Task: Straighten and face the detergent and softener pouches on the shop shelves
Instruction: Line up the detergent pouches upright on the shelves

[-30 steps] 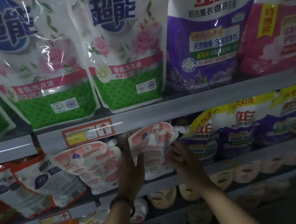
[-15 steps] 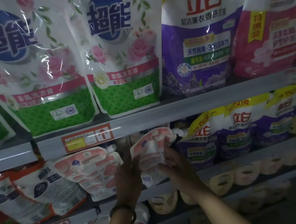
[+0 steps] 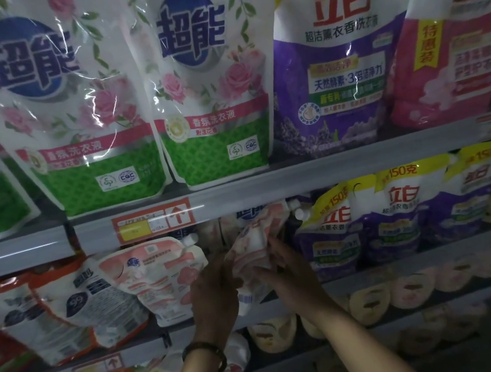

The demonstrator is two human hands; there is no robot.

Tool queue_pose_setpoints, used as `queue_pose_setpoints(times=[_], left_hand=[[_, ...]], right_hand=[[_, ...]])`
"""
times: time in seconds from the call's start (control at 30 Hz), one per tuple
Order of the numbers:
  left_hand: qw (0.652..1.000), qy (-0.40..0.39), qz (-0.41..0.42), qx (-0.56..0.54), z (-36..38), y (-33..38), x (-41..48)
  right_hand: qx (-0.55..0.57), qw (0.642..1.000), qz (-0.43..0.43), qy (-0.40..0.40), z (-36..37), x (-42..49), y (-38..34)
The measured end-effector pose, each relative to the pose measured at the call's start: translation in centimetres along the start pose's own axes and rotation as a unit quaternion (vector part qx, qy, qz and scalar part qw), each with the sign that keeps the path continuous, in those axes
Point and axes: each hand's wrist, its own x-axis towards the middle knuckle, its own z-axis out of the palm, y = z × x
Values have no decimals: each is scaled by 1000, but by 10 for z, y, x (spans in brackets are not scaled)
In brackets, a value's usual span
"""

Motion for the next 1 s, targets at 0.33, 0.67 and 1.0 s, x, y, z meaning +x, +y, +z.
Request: queue_pose_setpoints(times=[0.33,0.67,1.0], left_hand=[[975,-12,-101,-197,-1,30,-34],[991,7,-71,-117,10,27,-52],[997,-31,-41,-56,19,35,-54]], right_hand=[[33,999,-15,-3,12,-8,-2],[32,998,32,-32,22,-16,-5],[62,997,38,-19,21,-16,-3]])
